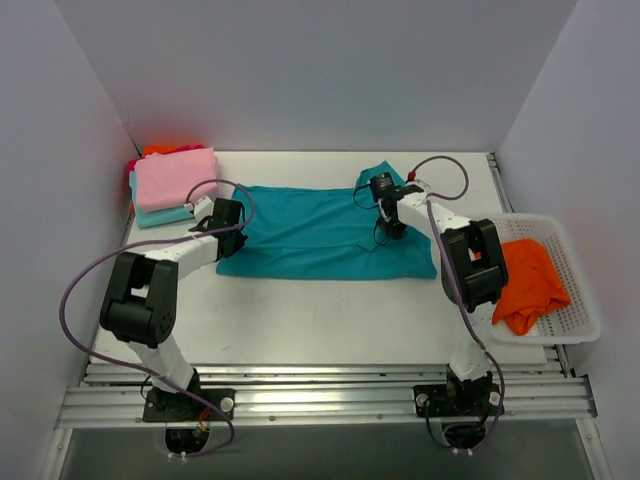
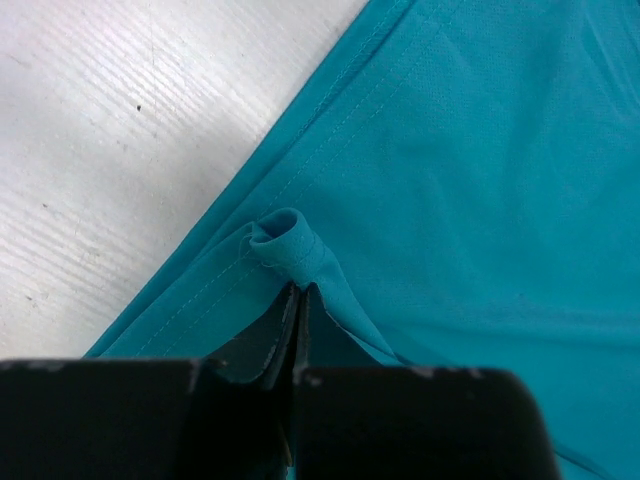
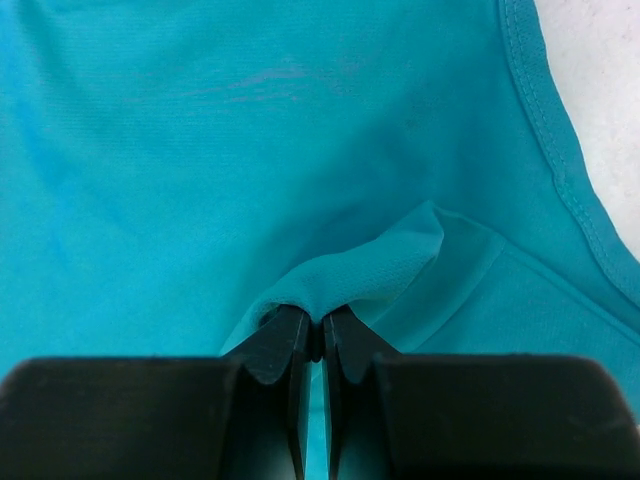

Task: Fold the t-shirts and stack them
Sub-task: Fold the flattened tshirt in 1/3 of the way

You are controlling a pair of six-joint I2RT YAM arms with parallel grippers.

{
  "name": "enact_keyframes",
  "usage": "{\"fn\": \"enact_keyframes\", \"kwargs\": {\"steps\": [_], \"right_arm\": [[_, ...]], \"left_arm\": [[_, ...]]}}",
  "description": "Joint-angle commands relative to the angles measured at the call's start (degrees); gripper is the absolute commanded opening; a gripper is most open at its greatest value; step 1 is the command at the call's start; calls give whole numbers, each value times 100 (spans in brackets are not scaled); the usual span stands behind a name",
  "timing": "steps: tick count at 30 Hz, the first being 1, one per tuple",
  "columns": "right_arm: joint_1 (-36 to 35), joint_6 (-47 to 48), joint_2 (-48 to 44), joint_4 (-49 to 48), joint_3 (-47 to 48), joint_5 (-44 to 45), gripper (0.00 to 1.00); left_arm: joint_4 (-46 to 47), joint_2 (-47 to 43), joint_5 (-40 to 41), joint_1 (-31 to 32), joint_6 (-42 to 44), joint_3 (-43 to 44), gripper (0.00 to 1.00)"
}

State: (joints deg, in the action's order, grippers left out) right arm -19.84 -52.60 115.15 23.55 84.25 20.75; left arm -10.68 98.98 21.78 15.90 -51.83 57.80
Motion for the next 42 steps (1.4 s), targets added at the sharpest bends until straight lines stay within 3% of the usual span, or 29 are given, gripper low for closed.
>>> {"fn": "enact_keyframes", "kwargs": {"steps": [1, 2, 5, 6, 7, 8, 9, 11, 12, 16, 21, 22, 23, 26, 28, 29, 31, 33, 34, 35, 37, 39, 42], "right_arm": [[59, -58, 243, 220, 241, 245, 3], [76, -92, 297, 264, 311, 280, 8], [129, -102, 455, 203, 390, 324, 50], [146, -110, 490, 185, 408, 315, 68], [164, -119, 525, 115, 408, 307, 75], [182, -119, 534, 80, 434, 315, 84], [190, -102, 561, 71, 469, 359, 87], [217, -67, 552, 106, 566, 543, 92], [217, -40, 526, 106, 636, 622, 92], [226, 135, -60, -25, 593, 1026, 93], [121, 1021, -862, -649, 277, 1387, 90], [94, 1198, -993, -711, 207, 1405, 84], [103, 1547, -1047, -363, 241, 1649, 72], [-46, 1750, -1161, 114, 207, 2449, 62], [-570, 2277, -1591, -620, -657, 2732, 62], [-800, 2855, -1706, -954, -925, 2776, 69], [-1188, 2826, -1672, -906, -1007, 2759, 68], [-1076, 2450, -1479, -511, -805, 2147, 63], [-1014, 2630, -1478, -753, -892, 1621, 98], [-970, 2780, -1513, -1008, -1014, 650, 100], [-1004, 2852, -1689, -1580, -1375, 281, 100], [-1031, 2808, -1716, -1696, -1411, 79, 95], [-1022, 2738, -1506, -1425, -1140, 201, 38]], "left_arm": [[215, 182, -121, -157, 59, 372, 2], [250, 218, -156, -166, 68, 390, 2], [250, 315, -192, -219, 68, 460, 4], [259, 332, -183, -219, 59, 469, 10], [311, 350, -183, -228, 51, 469, 16], [329, 359, -183, -245, 51, 478, 26], [356, 376, -218, -263, 68, 486, 52], [382, 377, -218, -307, 68, 539, 74], [400, 368, -218, -333, 103, 565, 83], [382, 53, -122, -439, 261, 724, 92], [294, -484, 116, -518, 551, 952, 93], [259, -676, 159, -518, 595, 961, 93], [250, -870, 186, -518, 665, 926, 93], [303, -1169, 160, -518, 753, 760, 92], [426, -1477, 90, -509, 789, 435, 91], [513, -1582, 11, -509, 789, 295, 91], [786, -1864, -77, -500, 789, -109, 91], [926, -2039, -182, -474, 806, -286, 90], [936, -2084, -200, -456, 850, -357, 90], [918, -2093, -218, -448, 876, -375, 90], [857, -2120, -244, -413, 938, -383, 89], [900, -2120, -262, -412, 973, -436, 89], [962, -2128, -271, -412, 991, -498, 89]]}}
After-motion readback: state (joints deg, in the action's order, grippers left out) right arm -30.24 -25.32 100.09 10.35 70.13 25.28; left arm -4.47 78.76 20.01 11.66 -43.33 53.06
